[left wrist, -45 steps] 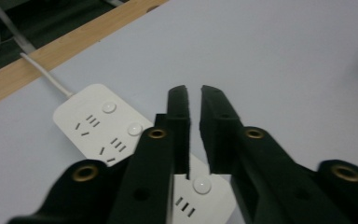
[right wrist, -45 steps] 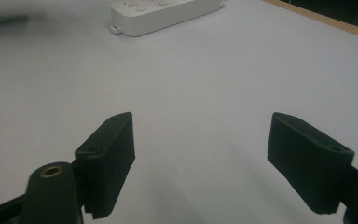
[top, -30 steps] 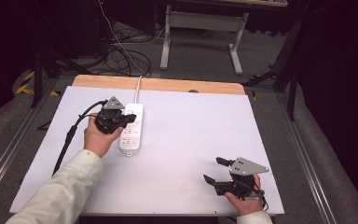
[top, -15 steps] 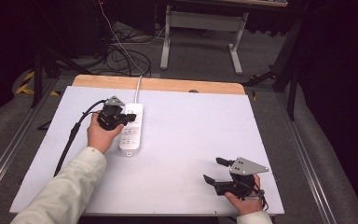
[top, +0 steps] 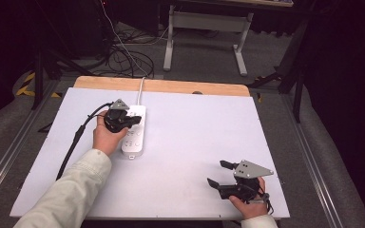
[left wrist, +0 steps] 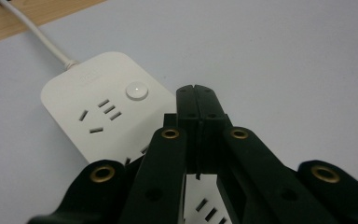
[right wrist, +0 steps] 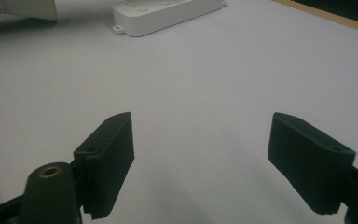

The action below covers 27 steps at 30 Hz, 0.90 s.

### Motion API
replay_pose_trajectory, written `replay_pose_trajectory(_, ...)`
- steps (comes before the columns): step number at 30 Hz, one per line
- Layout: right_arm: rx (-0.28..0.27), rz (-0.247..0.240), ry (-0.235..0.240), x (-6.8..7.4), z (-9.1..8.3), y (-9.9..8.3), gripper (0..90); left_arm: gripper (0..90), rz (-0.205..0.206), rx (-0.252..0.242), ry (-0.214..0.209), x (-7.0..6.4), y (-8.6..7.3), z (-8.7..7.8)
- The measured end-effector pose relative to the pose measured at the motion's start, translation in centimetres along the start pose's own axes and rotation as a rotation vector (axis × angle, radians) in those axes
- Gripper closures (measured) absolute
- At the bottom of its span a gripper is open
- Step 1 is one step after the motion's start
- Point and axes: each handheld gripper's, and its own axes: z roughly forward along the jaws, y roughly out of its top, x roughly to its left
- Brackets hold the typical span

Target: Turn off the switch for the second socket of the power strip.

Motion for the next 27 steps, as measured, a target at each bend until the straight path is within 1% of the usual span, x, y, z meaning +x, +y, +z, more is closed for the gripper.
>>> replay_pose_trajectory(2,0.001,-0.001,0.001,0.0,0.0,0.0,23.0,90.0,-0.006,-0.002,-0.006,0.0,0.0,0.2)
replay_pose_trajectory(5,0.0,-0.001,0.002,0.0,0.0,0.0,23.0,90.0,-0.01,-0.002,0.009,0.1,0.0,0.3)
replay_pose_trajectory(7,0.001,-0.001,0.002,0.0,0.0,0.0,23.0,90.0,-0.016,0.005,0.009,0.1,-0.1,0.5)
replay_pose_trajectory(8,0.001,-0.001,0.002,0.0,0.0,0.0,23.0,90.0,-0.004,0.01,0.02,0.2,-0.1,0.5)
replay_pose_trajectory(10,0.002,-0.002,0.004,0.0,0.0,0.0,23.0,90.0,-0.01,0.015,0.011,0.1,-0.3,0.7)
replay_pose_trajectory(11,0.001,-0.002,0.005,0.0,0.0,0.0,23.0,90.0,0.007,0.018,0.026,0.2,-0.2,0.7)
replay_pose_trajectory(12,0.001,-0.002,0.003,0.0,0.0,0.0,23.0,90.0,0.004,0.018,0.028,0.2,-0.2,0.8)
replay_pose_trajectory(13,0.001,-0.002,0.003,0.0,0.0,0.0,23.0,90.0,0.004,0.018,0.028,0.2,-0.2,0.8)
replay_pose_trajectory(14,0.003,-0.002,0.003,0.0,0.0,0.0,23.0,90.0,-0.014,0.015,0.014,0.2,-0.3,0.9)
replay_pose_trajectory(15,0.003,-0.002,0.004,0.0,0.0,0.0,23.0,90.0,-0.011,0.015,0.021,0.2,-0.3,0.9)
replay_pose_trajectory(16,0.003,-0.002,0.004,0.0,0.0,0.0,23.0,90.0,-0.017,0.014,0.018,0.1,-0.3,1.0)
replay_pose_trajectory(18,0.003,0.0,0.004,0.0,0.0,0.0,23.0,90.0,-0.01,0.016,0.024,0.1,-0.3,1.0)
replay_pose_trajectory(20,0.001,0.001,0.003,0.0,0.0,0.0,23.0,90.0,-0.02,0.021,0.015,0.1,-0.3,1.1)
replay_pose_trajectory(24,0.003,0.001,0.004,0.0,0.1,0.0,23.0,90.0,-0.012,0.024,0.02,0.1,-0.4,1.2)
replay_pose_trajectory(25,0.003,0.001,0.004,0.0,0.1,0.0,23.0,90.0,-0.004,0.026,0.021,0.1,-0.4,1.2)
replay_pose_trajectory(27,0.003,0.002,0.004,0.0,0.1,0.0,23.0,90.0,-0.007,0.028,0.018,0.1,-0.4,1.2)
